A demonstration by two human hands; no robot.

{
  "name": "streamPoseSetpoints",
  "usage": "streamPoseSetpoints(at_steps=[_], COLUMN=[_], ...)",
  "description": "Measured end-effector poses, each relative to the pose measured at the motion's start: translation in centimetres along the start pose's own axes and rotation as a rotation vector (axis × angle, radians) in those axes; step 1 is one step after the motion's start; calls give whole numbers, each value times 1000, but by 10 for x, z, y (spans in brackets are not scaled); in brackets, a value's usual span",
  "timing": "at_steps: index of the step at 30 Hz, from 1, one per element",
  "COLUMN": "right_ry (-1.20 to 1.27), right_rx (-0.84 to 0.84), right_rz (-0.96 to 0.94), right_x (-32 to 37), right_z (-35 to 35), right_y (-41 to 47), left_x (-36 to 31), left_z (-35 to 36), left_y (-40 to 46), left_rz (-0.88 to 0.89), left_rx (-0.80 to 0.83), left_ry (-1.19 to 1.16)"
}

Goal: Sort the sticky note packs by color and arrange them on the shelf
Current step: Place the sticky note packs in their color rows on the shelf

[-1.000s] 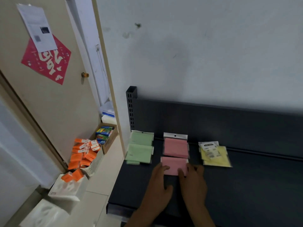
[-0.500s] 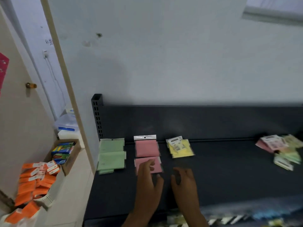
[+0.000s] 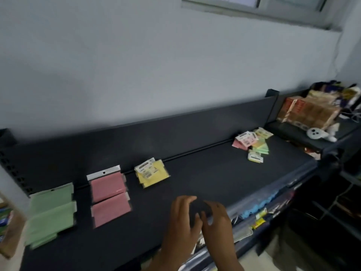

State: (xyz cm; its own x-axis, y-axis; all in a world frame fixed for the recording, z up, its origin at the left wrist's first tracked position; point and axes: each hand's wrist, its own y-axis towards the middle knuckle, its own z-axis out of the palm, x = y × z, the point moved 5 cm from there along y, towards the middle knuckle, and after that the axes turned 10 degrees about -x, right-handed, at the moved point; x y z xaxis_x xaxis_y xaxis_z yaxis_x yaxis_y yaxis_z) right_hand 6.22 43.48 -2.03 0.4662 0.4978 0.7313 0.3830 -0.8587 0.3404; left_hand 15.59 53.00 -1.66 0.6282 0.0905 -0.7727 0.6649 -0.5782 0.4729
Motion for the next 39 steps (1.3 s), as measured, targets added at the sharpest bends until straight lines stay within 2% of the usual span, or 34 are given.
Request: streamPoseSetpoints(at_steps=[6, 9, 14, 25, 32, 39], right_ry=[35, -4, -31, -54, -94, -128], right_rx=[-94, -124, -115, -85, -83, -59], right_rz=[11, 13, 21, -31, -21, -100], right_x=[-35, -53, -81, -154, -196, -206], right_z=[-48, -73, -107, -155, -169, -159], right_y=[30, 46, 84, 159, 189, 243], left_x=[-27, -42, -63, -98, -101, -92], left_z=[61, 95, 137, 246, 275, 306], left_y=[31, 43, 68, 94, 120, 153], left_rz=[64, 182, 297, 246, 207, 167], left_rx=[55, 126, 137, 169, 175, 177], left_ry=[78, 253, 436, 491, 498, 507])
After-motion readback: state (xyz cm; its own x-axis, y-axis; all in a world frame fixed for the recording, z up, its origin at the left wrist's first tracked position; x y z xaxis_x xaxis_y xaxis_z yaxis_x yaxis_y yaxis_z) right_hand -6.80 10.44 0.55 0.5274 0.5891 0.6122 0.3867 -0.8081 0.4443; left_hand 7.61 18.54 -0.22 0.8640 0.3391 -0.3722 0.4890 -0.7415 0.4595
